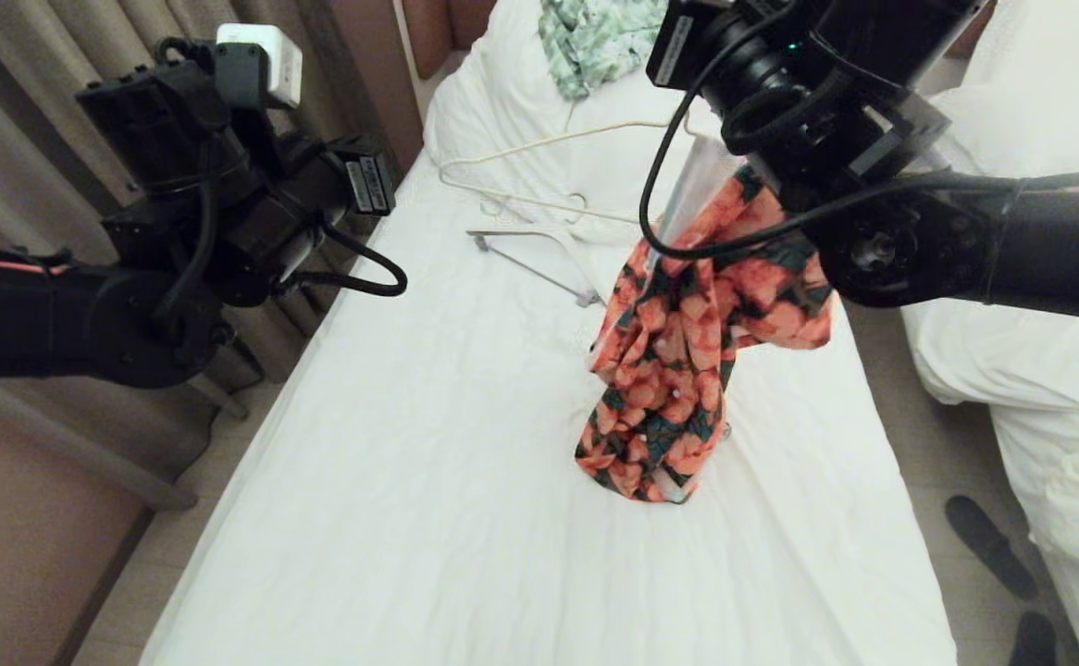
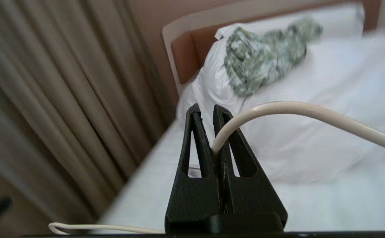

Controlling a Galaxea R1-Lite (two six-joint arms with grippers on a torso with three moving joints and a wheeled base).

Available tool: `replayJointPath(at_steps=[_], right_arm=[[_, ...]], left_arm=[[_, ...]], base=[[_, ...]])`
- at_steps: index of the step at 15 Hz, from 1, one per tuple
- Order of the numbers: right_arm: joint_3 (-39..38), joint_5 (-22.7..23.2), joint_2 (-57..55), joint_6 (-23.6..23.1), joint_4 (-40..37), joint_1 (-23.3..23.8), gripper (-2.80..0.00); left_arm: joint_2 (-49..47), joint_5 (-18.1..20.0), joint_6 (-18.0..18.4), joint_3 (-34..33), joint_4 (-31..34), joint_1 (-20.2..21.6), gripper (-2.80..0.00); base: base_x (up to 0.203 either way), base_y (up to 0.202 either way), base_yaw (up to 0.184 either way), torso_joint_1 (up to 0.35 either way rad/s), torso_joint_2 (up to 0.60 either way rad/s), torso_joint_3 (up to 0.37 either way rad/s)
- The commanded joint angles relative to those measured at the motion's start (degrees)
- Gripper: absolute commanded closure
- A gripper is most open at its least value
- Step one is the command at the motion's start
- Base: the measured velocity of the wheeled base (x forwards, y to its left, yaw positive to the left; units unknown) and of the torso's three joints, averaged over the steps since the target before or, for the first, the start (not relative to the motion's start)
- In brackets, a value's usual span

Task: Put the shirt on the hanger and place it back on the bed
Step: Take the clothes hanger out of the clothes, then place the hanger on the bed

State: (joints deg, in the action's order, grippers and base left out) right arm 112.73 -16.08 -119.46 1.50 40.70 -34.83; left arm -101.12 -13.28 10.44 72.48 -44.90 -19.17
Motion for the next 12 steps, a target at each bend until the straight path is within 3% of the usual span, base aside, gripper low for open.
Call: replayJointPath(at_steps=[1, 3, 7, 8, 12], right_arm=[[0.0, -2.3, -2.8, 8.7, 1.6, 0.0, 0.00], [-0.1, -5.5, -5.8, 13.2, 5.4, 0.0, 0.00], [-1.8, -6.6, -7.5, 14.0, 6.0, 0.0, 0.00], [-4.0, -6.9, -7.0, 13.8, 2.9, 0.2, 0.00], [-7.9, -7.5, -4.5, 12.2, -25.9, 3.5, 0.00]], left_arm=[[0.2, -0.1, 0.0, 0.7, -0.2, 1.2, 0.00], [0.2, -0.1, 0.0, 0.8, -0.2, 1.2, 0.00], [0.2, 0.3, 0.0, 0.9, -0.4, 1.2, 0.00], [0.2, 0.3, 0.0, 0.9, -0.4, 1.2, 0.00], [0.6, 0.0, 0.0, 0.9, -0.2, 1.1, 0.00]], base=[[0.000, 0.000, 0.000, 0.000, 0.00, 0.000], [0.000, 0.000, 0.000, 0.000, 0.00, 0.000], [0.000, 0.000, 0.000, 0.000, 0.00, 0.000], [0.000, 0.000, 0.000, 0.000, 0.00, 0.000], [0.000, 0.000, 0.000, 0.000, 0.00, 0.000]])
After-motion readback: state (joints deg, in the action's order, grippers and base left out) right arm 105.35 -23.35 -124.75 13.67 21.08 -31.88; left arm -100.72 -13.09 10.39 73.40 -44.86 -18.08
